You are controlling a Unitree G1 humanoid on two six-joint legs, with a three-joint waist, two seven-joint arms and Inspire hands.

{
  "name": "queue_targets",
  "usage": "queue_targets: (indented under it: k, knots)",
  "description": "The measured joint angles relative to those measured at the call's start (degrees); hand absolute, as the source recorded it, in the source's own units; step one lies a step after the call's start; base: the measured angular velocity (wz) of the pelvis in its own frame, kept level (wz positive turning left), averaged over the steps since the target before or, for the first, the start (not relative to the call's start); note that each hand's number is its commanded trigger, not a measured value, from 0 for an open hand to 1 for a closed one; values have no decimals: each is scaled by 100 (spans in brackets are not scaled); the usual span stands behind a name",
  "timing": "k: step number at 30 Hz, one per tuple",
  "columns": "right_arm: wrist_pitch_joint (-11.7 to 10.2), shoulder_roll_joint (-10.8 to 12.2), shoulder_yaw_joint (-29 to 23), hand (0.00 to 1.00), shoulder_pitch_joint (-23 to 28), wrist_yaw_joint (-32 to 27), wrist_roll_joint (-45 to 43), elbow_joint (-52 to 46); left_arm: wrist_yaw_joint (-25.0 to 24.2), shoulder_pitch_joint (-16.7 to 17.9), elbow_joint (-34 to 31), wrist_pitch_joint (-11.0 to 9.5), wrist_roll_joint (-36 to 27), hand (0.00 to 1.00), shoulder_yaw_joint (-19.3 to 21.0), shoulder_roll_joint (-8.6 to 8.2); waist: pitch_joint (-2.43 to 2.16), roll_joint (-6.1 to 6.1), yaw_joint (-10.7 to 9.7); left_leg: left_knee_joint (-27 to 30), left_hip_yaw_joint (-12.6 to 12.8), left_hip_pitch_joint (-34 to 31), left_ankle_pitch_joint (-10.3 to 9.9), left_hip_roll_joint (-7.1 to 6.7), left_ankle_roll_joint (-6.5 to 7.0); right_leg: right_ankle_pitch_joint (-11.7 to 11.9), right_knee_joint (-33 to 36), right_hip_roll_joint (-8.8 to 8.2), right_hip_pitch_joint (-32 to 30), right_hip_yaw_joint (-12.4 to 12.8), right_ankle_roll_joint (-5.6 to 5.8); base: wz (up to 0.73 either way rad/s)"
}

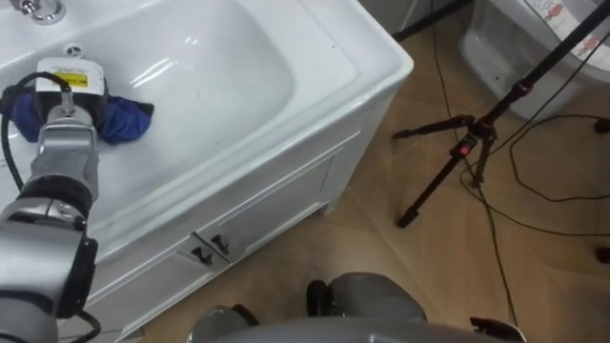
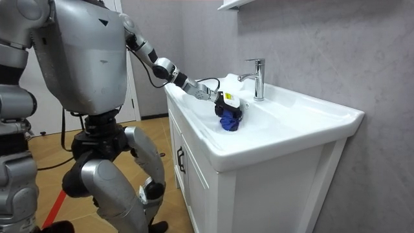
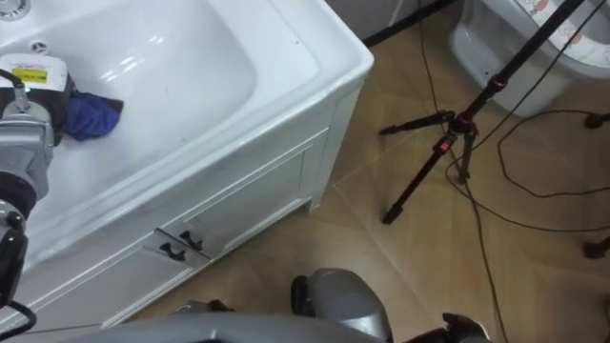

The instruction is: Wipe basin

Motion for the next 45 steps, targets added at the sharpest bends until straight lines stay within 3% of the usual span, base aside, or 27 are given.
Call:
queue_targets:
  k: [6,12,15,19,22,33,38,41,45]
  knots:
    - [-45,-43,-116,0,-17,1,-120,114,-9,154,11,109,136,100,-4,103,24,125,36,-50,-106,38,2,-103,1,-80,22,-91,92,-134,33,15]
    - [-170,-84,-232,0,-28,-13,-352,228,-78,154,16,108,137,100,-2,375,85,303,92,-99,-266,-7,2,-194,8,-129,22,-147,79,-230,59,9]
    - [-174,-130,-357,0,-11,-12,-385,346,-124,167,18,108,131,100,-2,386,56,420,131,-209,-327,14,56,-319,37,-193,59,-248,89,-287,104,20]
    - [-179,-162,-461,0,-35,-7,-597,456,-218,168,1,108,136,100,-2,412,49,455,147,-279,-422,146,86,-494,48,-354,222,-408,174,-343,152,17]
    - [-179,-216,-570,0,-23,-12,-607,460,-238,171,0,108,135,100,21,432,47,476,160,-347,-440,232,88,-534,48,-397,218,-451,264,-394,169,10]
    - [-138,-469,-602,0,67,-24,-817,495,-344,255,-59,109,199,100,76,503,34,567,168,-379,-558,359,114,-605,18,-487,226,-501,448,-517,168,7]
    - [-114,-503,-626,0,104,-18,-819,471,-466,271,-143,109,481,100,78,503,29,561,300,-446,-555,445,134,-613,-15,-509,207,-502,538,-537,148,2]
    - [-113,-525,-625,0,94,-14,-819,471,-516,366,-264,111,535,100,78,504,-25,556,332,-462,-563,494,151,-627,-21,-521,204,-511,567,-552,148,3]
    - [-111,-527,-625,0,88,-14,-819,457,-626,426,-372,116,576,100,78,504,-34,534,356,-506,-568,575,158,-639,-31,-530,191,-516,640,-564,141,0]
